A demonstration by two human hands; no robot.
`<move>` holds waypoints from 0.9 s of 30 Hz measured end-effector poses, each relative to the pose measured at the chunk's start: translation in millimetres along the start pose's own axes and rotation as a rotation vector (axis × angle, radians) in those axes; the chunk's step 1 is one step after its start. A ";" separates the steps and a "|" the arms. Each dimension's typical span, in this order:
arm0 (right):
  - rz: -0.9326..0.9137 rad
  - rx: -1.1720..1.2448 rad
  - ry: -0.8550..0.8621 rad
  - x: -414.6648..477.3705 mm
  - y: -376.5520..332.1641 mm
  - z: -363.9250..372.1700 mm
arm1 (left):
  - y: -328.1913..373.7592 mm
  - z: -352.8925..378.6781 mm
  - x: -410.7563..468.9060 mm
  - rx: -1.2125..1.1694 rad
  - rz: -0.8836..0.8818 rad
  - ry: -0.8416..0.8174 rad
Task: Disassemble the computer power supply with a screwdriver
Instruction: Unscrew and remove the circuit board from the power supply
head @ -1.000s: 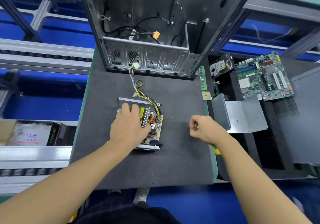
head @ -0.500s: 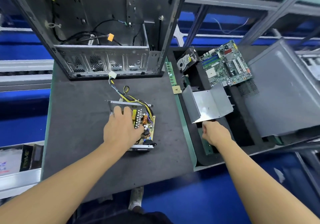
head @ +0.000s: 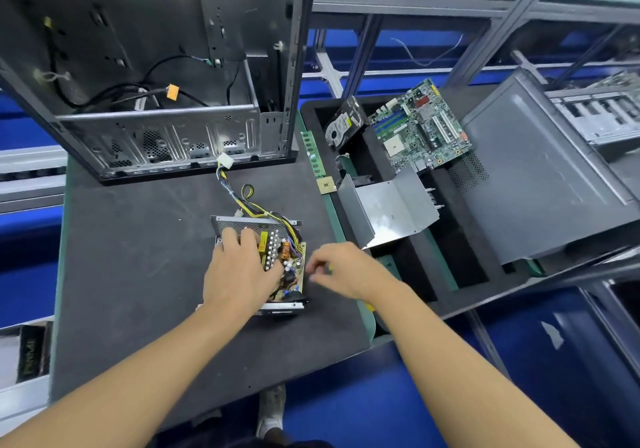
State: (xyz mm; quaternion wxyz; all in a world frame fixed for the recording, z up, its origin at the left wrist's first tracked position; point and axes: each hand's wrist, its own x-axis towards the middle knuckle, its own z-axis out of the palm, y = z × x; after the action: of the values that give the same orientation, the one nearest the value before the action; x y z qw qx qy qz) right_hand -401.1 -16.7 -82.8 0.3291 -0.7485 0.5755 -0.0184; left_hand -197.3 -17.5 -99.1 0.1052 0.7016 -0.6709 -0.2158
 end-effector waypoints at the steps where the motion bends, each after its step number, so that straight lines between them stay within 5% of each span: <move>1: -0.026 0.009 -0.023 2.6 -6.5 6.7 | 0.9 -0.5 -0.3 -0.007 -0.007 -0.001; 7: 0.005 0.039 -0.099 0.7 -4.0 21.8 | 2.8 -0.7 0.2 -0.003 -0.020 0.007; 20: 0.140 0.261 0.040 -6.0 -2.6 50.2 | 4.4 -0.5 4.6 0.021 -0.069 -0.009; 27: 0.093 0.140 -0.020 -4.3 7.3 35.9 | 9.6 -2.0 9.3 0.028 -0.087 -0.023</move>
State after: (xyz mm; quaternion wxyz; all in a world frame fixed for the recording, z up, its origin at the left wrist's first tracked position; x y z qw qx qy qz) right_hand -394.2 3.0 -113.1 0.3870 -0.6961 0.6037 -0.0357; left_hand -204.9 -27.7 -94.6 0.0783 0.7291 -0.6438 -0.2187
